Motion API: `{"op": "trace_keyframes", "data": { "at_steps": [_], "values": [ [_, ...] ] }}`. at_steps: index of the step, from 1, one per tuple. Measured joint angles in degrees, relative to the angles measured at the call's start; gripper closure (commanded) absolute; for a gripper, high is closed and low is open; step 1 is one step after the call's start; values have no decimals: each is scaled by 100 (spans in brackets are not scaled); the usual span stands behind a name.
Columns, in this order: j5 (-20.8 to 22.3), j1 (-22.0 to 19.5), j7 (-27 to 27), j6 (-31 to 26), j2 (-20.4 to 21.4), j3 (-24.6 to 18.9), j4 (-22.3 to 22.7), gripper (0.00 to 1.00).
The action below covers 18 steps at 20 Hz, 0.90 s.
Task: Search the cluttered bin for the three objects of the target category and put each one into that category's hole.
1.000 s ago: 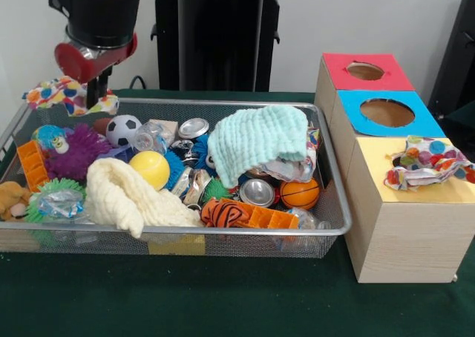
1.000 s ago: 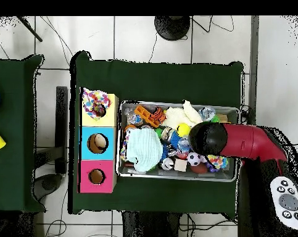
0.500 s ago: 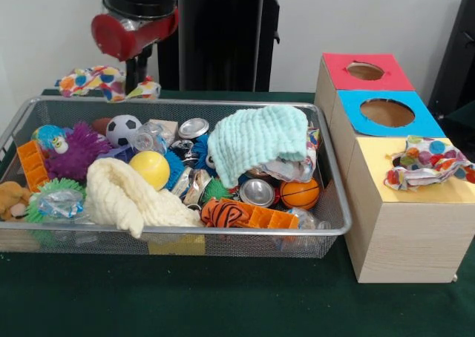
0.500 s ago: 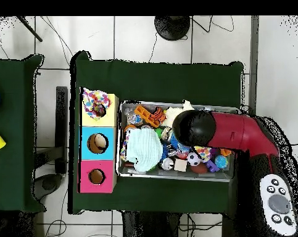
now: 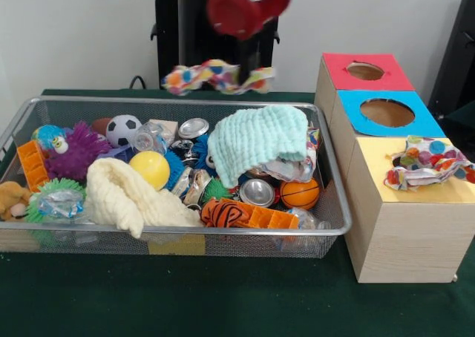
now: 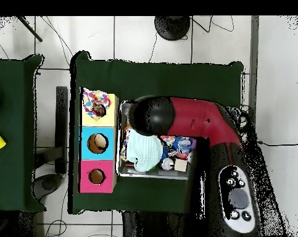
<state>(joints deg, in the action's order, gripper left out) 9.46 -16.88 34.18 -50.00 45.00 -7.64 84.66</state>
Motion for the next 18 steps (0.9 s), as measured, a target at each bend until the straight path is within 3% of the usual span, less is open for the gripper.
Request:
{"op": "trace_keyframes", "data": {
  "at_steps": [8, 13, 18],
  "values": [
    [-645, 940, 781, -2, 16, 44, -493, 100],
    [-868, 1448, 1501, -129, -331, 167, -1355, 100],
    [-977, 1667, 2109, -317, -882, 205, -2378, 100]
  ]
}}
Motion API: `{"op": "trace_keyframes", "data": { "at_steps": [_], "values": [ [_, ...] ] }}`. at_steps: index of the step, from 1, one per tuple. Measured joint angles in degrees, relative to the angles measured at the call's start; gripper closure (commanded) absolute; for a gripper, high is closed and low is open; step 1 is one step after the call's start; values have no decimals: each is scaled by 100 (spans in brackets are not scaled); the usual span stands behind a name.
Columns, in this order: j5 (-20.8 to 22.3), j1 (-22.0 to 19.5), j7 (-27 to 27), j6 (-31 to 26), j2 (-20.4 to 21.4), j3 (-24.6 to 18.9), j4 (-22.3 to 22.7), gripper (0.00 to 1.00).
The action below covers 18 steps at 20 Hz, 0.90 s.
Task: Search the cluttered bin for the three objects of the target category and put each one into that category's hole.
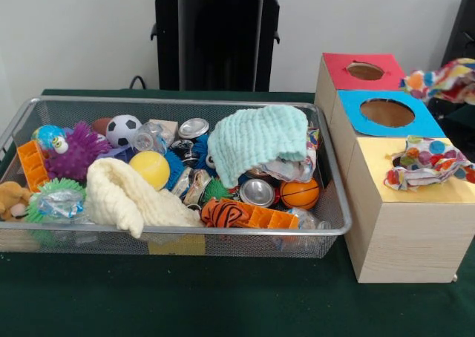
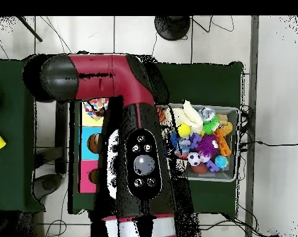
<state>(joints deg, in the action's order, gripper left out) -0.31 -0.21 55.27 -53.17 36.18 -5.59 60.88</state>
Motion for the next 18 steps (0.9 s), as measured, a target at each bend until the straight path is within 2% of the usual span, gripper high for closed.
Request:
{"op": "trace_keyframes", "data": {
  "at_steps": [6, 8, 12, 18],
  "values": [
    [-14, 1, 448, -43, -671, 77, -980, 100],
    [-13, -6, 473, -44, -817, 124, -1156, 100],
    [-7, -40, 473, -51, -934, 207, -1231, 100],
    [4, -65, 473, -153, -860, 366, -1218, 100]
  ]
}}
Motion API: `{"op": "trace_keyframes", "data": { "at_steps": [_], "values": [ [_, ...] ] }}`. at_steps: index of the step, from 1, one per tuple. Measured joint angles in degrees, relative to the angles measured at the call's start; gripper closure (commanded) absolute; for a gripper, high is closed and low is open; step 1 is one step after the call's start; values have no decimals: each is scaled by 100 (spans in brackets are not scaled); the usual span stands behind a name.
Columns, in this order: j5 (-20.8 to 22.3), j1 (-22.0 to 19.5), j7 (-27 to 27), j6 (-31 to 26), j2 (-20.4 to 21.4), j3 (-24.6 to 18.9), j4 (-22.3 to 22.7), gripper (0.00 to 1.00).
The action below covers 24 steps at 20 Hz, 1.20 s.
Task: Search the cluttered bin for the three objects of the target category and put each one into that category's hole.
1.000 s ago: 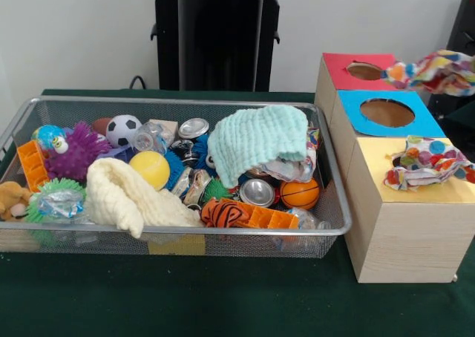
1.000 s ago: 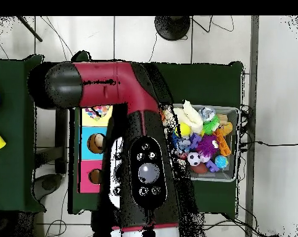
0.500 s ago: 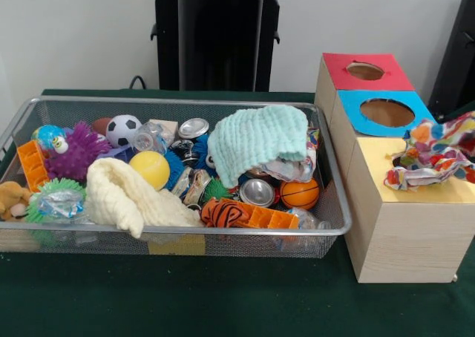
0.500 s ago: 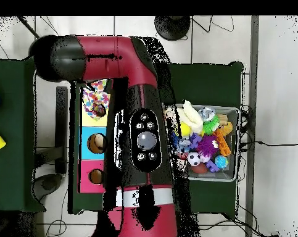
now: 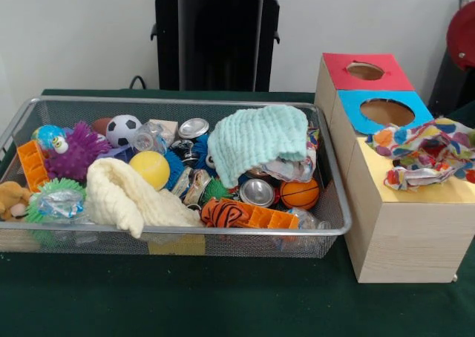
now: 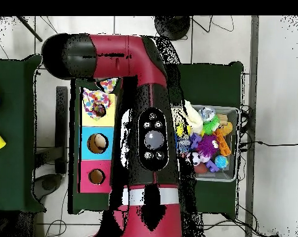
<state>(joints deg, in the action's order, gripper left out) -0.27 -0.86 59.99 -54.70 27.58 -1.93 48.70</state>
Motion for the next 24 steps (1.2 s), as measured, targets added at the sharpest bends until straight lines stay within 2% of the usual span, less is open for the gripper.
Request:
{"op": "trace_keyframes", "data": {
  "at_steps": [7, 15, 24],
  "values": [
    [5, 3, 0, -166, 239, 162, 154, 100],
    [4, 9, 0, -165, 295, 267, 214, 100],
    [2, 9, 0, -161, 314, 275, 599, 100]
  ]
}}
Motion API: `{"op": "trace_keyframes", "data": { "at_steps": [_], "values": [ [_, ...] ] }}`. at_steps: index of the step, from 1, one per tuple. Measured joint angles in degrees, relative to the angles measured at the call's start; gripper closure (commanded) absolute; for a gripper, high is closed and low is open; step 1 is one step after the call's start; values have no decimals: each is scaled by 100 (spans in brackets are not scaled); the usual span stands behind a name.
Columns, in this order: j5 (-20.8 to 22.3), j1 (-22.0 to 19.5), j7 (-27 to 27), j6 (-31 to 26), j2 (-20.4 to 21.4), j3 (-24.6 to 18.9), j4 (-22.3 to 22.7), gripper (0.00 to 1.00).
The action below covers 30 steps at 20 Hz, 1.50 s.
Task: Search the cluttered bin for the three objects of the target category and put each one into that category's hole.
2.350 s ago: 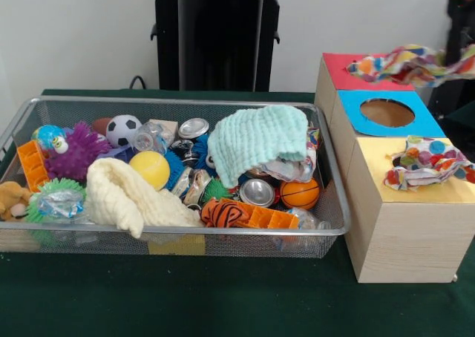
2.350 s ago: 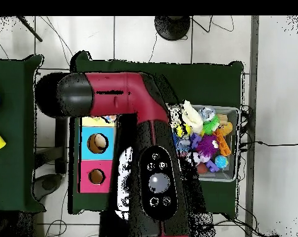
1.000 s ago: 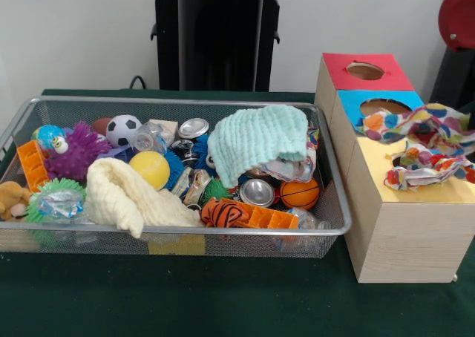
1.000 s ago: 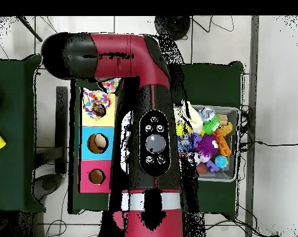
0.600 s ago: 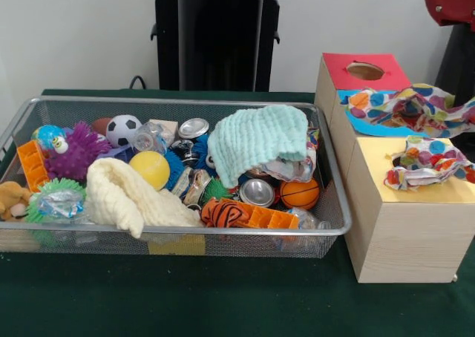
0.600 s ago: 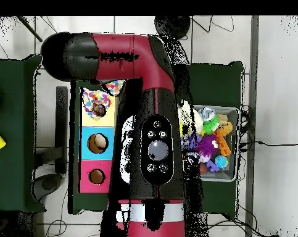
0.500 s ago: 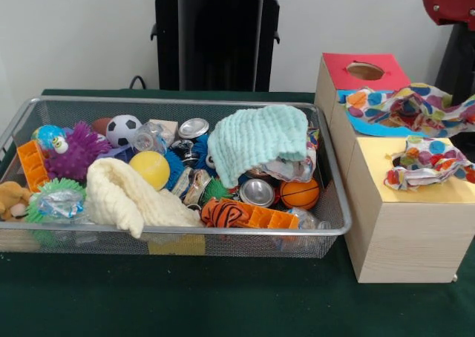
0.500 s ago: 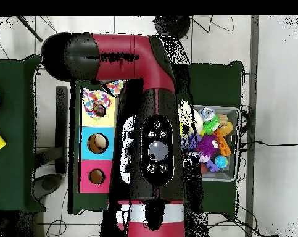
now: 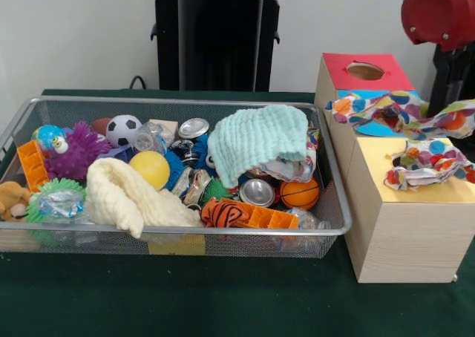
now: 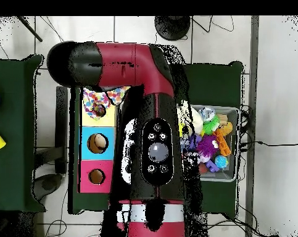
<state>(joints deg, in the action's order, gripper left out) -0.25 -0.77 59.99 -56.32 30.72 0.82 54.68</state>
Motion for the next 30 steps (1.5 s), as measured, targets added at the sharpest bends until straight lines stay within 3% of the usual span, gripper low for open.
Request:
{"op": "trace_keyframes", "data": {
  "at_steps": [10, 30],
  "values": [
    [39, -9, 0, 195, 17, -1, 505, 100],
    [61, -17, 0, 1349, 21, -39, 861, 100]
  ]
}}
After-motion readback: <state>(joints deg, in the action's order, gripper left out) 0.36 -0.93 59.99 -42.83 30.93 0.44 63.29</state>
